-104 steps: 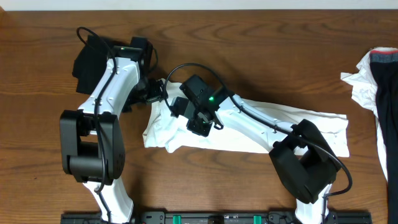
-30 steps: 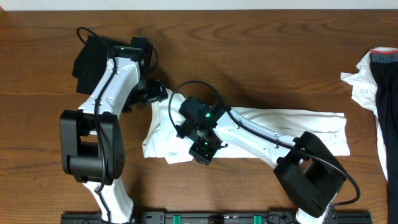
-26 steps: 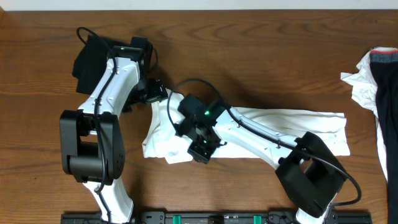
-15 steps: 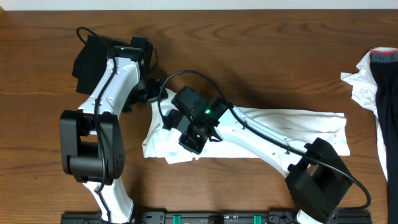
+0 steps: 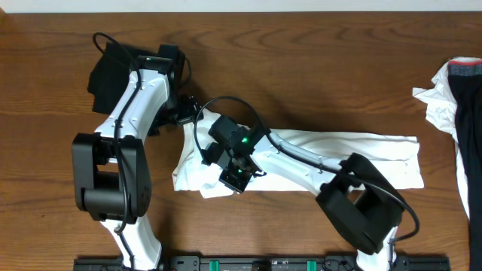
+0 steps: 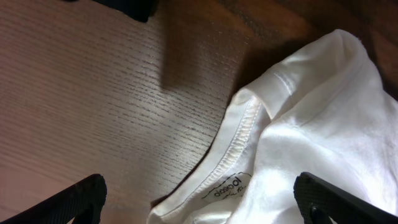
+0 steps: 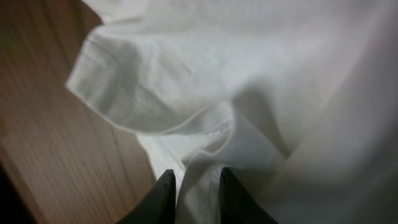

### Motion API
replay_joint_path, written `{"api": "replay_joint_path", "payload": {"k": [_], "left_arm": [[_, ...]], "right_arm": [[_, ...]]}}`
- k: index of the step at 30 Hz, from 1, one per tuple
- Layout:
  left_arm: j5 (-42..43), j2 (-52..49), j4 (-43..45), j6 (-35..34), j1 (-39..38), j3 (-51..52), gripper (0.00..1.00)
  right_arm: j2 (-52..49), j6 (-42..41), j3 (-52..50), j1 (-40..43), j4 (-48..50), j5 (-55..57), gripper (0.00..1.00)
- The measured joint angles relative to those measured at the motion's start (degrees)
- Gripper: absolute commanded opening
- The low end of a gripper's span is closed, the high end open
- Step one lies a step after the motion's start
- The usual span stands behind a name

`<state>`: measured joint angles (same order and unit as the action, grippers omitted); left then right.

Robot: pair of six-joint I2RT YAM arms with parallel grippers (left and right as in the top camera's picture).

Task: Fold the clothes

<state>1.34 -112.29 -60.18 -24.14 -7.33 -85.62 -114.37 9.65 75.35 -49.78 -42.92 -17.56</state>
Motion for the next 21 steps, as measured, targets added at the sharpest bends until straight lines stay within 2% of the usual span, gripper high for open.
{"api": "replay_joint_path", "payload": {"k": [12,21], "left_arm": [[0.0,0.0,0.0,0.0,0.0,0.0,0.98],[0.0,0.0,0.0,0.0,0.0,0.0,0.98]], "right_arm": [[0.6,-1.9,2.4,0.7,-6.2,-0.5,0.35],[13.7,-3.7,5.6,8.5,-13.2,2.1,0.36]]}}
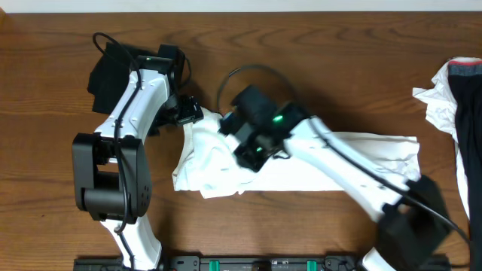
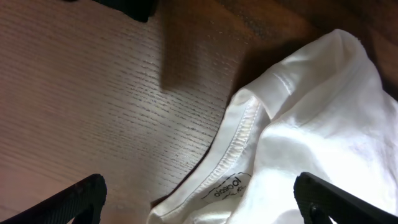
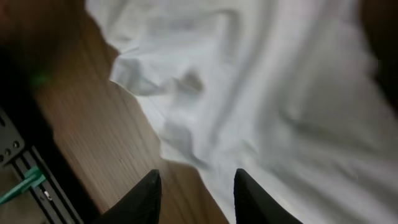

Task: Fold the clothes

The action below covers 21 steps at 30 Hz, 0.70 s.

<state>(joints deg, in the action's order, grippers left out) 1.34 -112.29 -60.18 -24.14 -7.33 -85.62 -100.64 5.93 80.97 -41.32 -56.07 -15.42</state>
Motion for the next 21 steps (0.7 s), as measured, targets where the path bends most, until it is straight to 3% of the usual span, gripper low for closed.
{"api": "replay_joint_path", "payload": {"k": [11,21], "left_arm": [[0.0,0.0,0.0,0.0,0.0,0.0,0.98],[0.0,0.0,0.0,0.0,0.0,0.0,0.98]], "right_arm": [[0.7,-4.1,-3.9,13.0,-4.7,6.1,0.29],[0.7,3.3,-13.8,12.5,-2.3,8.2,0.32]]}}
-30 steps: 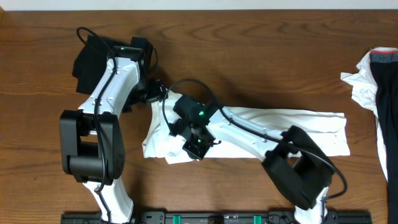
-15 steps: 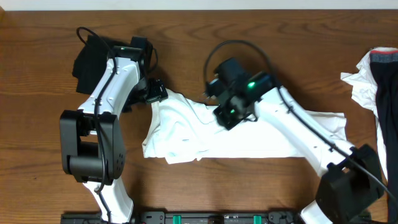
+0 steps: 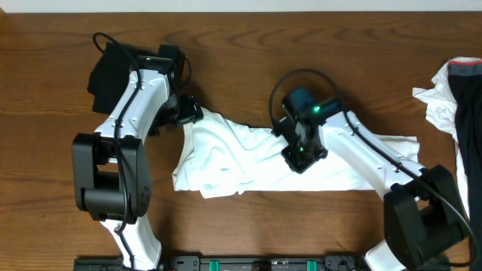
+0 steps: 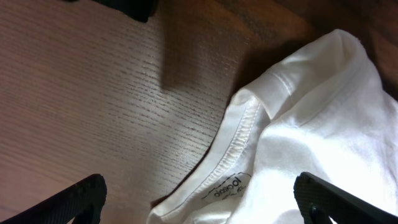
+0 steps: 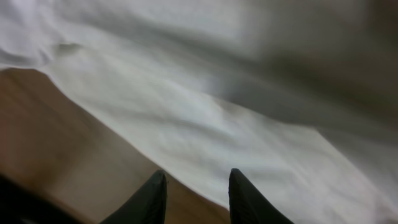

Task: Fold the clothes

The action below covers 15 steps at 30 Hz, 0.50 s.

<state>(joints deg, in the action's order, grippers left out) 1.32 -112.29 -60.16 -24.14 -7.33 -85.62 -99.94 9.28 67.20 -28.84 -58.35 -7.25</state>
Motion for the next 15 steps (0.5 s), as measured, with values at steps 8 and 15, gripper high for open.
{"api": "replay_joint_path", "payload": {"k": [8,15], "left_arm": [[0.0,0.0,0.0,0.0,0.0,0.0,0.98],[0.0,0.0,0.0,0.0,0.0,0.0,0.98]], "right_arm": [[-0.1,3.2,-8.9,-0.4,18.7,3.4,0.4],[-0.2,4.7,-9.6,-0.6,22.8,4.1,0.42]]}}
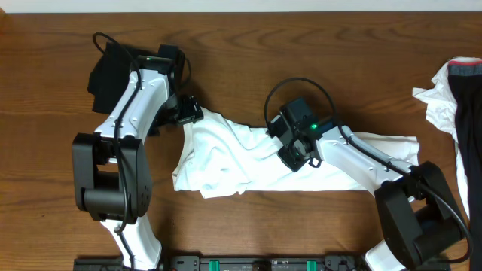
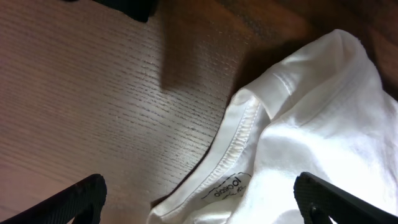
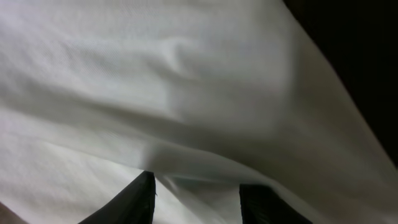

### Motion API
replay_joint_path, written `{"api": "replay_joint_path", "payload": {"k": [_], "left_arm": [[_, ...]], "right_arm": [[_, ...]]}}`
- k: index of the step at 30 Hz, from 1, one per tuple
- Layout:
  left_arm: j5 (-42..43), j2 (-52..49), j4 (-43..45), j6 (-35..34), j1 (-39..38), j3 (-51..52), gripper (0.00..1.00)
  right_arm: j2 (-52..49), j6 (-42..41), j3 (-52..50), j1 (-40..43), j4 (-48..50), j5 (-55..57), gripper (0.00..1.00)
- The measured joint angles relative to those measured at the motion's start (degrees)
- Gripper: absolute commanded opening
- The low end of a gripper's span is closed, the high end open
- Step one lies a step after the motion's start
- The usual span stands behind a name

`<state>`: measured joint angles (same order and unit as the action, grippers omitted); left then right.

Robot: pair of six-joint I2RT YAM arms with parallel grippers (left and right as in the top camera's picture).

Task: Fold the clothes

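Note:
A white shirt [image 1: 361, 162] lies stretched across the middle of the table, rumpled at its left end. Its collar with a printed label [image 2: 229, 186] sits between my left gripper's [image 2: 199, 205] widely spread fingers [image 2: 81, 198], which hover open at the shirt's upper left corner [image 1: 197, 119]. My right gripper [image 1: 295, 156] is low over the shirt's middle. In the right wrist view it [image 3: 200, 202] is open, both fingers [image 3: 132, 200] close against the cloth, with a soft ridge of fabric running between them.
A black garment [image 1: 104, 71] lies at the back left under the left arm. A heap of white and dark clothes [image 1: 456, 94] sits at the right edge. Bare wood [image 1: 316, 60] stretches behind the shirt.
My right gripper has shifted slightly left and dropped closer onto the middle of the shirt, its fingers a little wider apart. The left gripper and the collar are unchanged.
My right gripper's fingers were first nearly together on a fold at the shirt's lower left. Then it was open above the left part, which now reached up to the collar. Later it was over the shirt's middle, where it now rests low. The left gripper stayed open at the collar.

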<state>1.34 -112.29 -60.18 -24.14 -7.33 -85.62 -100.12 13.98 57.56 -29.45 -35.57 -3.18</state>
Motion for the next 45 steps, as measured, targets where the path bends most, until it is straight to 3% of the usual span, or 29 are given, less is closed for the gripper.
{"api": "replay_joint_path", "payload": {"k": [16,21,25,29,38,45], "left_arm": [[0.0,0.0,0.0,0.0,0.0,0.0,0.98],[0.0,0.0,0.0,0.0,0.0,0.0,0.98],[0.0,0.0,0.0,0.0,0.0,0.0,0.98],[0.0,0.0,0.0,0.0,0.0,0.0,0.98],[0.0,0.0,0.0,0.0,0.0,0.0,0.98],[0.0,0.0,0.0,0.0,0.0,0.0,0.98]], "right_arm": [[0.0,0.8,-1.2,-0.1,0.0,-1.6,0.49],[0.0,1.3,-1.4,-0.1,0.1,-2.2,0.28],[0.0,1.3,-1.4,-0.1,0.2,-2.4,0.25],[0.0,1.7,-1.4,-0.1,0.4,-2.3,0.01],[0.4,1.5,-0.8,-0.1,-0.9,-0.9,0.01],[5.5,2.0,-0.1,-1.1,-2.5,-6.4,0.22]]}}
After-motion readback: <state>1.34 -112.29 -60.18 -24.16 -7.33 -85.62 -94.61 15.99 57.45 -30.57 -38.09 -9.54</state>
